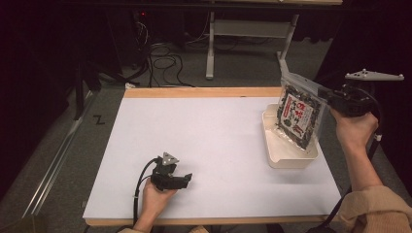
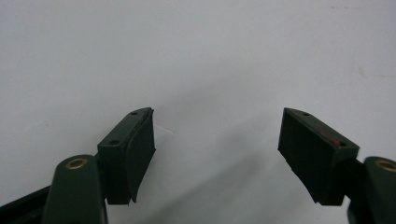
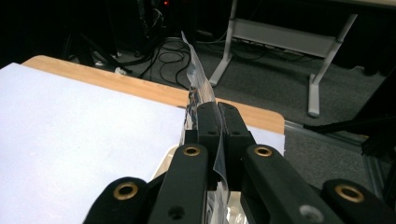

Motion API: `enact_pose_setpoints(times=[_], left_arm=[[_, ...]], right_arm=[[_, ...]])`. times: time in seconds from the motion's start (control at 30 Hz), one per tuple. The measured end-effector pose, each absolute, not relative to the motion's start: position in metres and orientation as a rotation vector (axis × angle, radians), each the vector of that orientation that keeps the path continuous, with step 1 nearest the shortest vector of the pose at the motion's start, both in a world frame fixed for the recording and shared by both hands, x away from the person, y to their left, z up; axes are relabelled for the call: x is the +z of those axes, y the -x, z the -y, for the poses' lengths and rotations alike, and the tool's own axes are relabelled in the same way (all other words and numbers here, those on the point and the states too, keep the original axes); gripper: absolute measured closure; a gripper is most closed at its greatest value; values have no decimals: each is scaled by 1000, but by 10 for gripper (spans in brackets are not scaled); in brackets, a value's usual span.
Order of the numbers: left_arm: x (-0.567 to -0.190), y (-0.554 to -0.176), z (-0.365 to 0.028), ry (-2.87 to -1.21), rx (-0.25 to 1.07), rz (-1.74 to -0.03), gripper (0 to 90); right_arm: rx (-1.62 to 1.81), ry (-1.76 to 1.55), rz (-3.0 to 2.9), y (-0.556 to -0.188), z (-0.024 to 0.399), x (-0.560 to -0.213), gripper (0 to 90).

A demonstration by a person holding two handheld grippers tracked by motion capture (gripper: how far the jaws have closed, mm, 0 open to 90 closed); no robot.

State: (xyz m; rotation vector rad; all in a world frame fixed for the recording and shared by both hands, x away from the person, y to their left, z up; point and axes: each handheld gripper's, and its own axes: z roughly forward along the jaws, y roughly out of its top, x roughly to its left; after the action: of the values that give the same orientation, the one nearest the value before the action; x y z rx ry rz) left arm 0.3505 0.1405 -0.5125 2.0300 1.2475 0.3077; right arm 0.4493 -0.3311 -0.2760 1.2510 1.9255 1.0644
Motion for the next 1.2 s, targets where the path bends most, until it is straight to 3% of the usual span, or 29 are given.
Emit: enact_pose_setpoints(times=[0.83, 1.07, 1.2], left_arm=[[-513, -352, -137, -2058, 345, -1233, 285], [-513, -351, -137, -2065, 351, -1223, 286], [-512, -352, -137, -2061, 353, -1227, 288]], right_arm=[[1059, -1248, -2016, -433, 365, -311, 858], [1032, -1274, -2001, -434, 369, -320, 776], [1022, -1298, -1992, -436, 372, -324, 837]])
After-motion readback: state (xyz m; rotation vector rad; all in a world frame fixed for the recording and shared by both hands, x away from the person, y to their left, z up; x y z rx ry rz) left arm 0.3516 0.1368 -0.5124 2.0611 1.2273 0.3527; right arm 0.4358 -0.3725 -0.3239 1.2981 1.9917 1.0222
